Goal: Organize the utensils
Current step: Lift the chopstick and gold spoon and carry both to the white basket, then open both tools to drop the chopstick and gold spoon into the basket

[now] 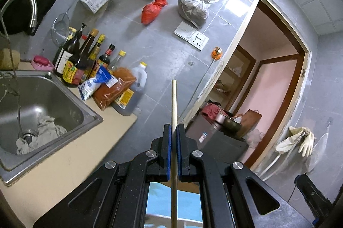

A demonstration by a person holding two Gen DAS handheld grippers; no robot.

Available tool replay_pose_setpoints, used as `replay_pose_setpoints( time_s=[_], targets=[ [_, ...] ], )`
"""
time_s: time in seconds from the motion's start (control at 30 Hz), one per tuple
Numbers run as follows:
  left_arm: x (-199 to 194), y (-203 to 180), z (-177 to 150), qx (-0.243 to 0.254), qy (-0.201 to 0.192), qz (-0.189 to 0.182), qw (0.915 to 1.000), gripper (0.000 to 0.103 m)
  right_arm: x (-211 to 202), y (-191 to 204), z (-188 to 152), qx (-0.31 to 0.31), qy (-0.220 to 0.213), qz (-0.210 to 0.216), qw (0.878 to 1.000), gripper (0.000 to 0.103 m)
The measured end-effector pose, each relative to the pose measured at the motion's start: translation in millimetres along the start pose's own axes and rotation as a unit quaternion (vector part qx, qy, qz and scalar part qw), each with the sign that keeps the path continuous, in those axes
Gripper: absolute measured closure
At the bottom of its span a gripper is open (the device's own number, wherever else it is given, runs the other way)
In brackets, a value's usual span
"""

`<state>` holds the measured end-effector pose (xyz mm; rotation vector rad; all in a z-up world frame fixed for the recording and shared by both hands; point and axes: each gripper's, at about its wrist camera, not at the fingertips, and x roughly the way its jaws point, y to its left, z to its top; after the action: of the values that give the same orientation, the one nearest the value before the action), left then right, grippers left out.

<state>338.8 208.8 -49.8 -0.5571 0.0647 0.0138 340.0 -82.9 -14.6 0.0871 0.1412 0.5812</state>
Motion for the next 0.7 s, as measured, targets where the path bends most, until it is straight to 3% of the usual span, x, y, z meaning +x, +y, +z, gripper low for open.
replay_pose_setpoints(
  time_s=[0.47,0.7],
  targets=[
    [-9,-17,-36,0.098,-0.045,0.004,0.9942,0.100,14,7,-33,-0.036,0.016,-0.032,0.999,0.077],
    [-10,-18,-47,0.109,-0.024,-0.001,0.9938,0.100,17,7,-40,-0.033,0.034,-0.030,0.998,0.077]
  ],
)
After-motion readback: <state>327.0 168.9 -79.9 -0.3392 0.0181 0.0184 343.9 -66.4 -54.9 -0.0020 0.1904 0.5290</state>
